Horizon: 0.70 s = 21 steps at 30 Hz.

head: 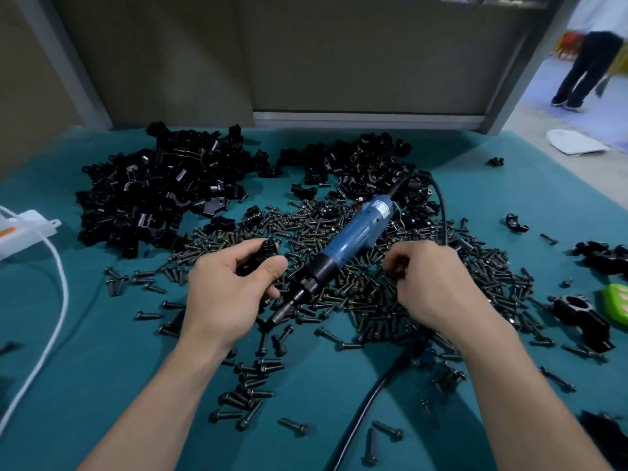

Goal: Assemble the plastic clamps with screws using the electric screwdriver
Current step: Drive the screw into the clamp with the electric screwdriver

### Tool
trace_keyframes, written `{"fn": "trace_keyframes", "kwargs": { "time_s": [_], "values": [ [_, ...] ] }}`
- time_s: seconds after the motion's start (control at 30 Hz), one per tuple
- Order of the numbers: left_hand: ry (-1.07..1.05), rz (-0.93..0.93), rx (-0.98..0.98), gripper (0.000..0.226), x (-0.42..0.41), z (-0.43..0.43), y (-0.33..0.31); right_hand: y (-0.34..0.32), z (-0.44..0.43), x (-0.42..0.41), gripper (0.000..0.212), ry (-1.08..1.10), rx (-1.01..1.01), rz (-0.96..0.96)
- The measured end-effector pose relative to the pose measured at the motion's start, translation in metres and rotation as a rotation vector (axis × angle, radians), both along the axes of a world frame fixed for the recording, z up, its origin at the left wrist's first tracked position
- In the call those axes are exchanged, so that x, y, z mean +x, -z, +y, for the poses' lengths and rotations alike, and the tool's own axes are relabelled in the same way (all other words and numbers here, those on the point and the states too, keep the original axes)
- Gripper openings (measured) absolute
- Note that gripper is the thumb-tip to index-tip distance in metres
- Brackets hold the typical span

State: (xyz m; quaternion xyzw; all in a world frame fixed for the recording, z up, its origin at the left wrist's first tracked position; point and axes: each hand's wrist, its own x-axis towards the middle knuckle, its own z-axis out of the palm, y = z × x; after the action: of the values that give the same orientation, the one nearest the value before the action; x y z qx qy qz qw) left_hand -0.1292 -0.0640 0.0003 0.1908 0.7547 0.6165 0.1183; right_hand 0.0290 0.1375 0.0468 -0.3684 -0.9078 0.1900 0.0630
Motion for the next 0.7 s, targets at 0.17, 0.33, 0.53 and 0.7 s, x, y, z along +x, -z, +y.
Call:
{"fn": "trace_keyframes", "kwargs": {
  "time_s": [0.17, 0.33, 0.53, 0.7],
  "values": [
    [-0.028, -0.021, 0.006, 0.055, 0.002, -0.003, -0.006, -0.006, 0.020, 0.014, 0.052, 0.094, 0.015, -0.060],
    [-0.073, -0.039, 0.067, 0.054, 0.002, -0.005, -0.011, -0.014, 0.009, -0.004, 0.068, -0.006, -0.033, 0.226],
    [-0.115, -0.040, 0.081, 0.075, 0.000, -0.006, -0.015, -0.006, -0.023, -0.065, 0.047, -0.702, 0.330, -0.078],
    [-0.113, -0.059, 0.105, 0.057, -0.004, -0.009, -0.012, -0.009, -0.005, -0.053, 0.027, -0.644, 0.395, -0.036]
  ]
}}
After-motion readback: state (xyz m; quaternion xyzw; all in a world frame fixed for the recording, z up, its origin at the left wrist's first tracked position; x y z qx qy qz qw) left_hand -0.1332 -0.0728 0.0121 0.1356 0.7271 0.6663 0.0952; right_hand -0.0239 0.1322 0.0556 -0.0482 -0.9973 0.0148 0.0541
